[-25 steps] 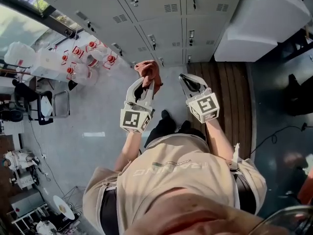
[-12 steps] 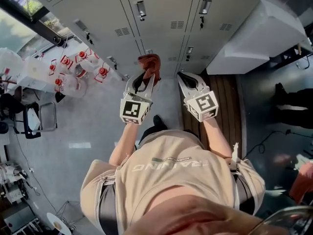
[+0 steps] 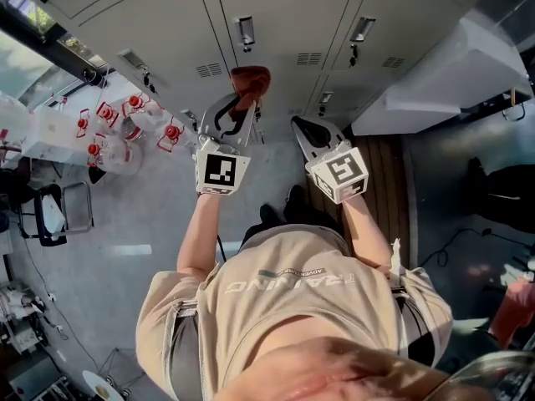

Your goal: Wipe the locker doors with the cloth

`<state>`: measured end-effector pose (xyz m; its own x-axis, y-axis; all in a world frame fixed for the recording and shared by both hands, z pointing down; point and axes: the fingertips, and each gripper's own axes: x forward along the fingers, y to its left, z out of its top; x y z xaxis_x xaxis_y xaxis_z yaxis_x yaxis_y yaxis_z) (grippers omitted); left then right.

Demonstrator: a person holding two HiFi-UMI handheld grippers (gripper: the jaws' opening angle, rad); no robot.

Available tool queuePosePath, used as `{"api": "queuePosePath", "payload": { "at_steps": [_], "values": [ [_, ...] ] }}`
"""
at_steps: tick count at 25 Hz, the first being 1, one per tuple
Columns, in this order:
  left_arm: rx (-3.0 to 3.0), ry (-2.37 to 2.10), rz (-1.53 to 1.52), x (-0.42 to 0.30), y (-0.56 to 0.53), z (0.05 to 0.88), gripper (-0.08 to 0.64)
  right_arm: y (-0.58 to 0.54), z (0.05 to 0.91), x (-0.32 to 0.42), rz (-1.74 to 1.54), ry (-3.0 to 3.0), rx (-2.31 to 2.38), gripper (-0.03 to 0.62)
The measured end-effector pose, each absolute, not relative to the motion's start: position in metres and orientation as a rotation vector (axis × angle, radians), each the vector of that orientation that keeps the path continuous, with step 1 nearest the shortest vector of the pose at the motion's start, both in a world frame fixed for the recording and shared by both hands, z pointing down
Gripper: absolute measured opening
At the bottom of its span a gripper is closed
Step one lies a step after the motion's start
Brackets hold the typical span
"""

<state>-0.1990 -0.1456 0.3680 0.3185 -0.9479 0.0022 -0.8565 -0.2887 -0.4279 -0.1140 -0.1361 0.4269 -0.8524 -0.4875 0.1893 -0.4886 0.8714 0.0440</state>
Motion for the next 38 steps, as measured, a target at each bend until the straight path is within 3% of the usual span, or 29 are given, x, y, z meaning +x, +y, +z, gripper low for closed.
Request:
{"api": "queuePosePath", "payload": {
  "at_steps": [12,26,38],
  "values": [
    [-1.690,1.488,-0.764,-0.202,-0.236,0.232,0.067,-0.215,0.319,-0.156,-0.200,-2.984,0.463,0.014],
    [-1.249,1.271,-0.979,-0.207,-0.260,0.150,0.067,-0.232,0.263,-0.189,-0.363,-3.023,0.433,0.014],
    [-1.229,1.186,-1.075,-0.217,-0.300,0.194,0.066,-0.253,0.289,-0.185,-0.279,-2.972,0.549,0.014]
  ]
}}
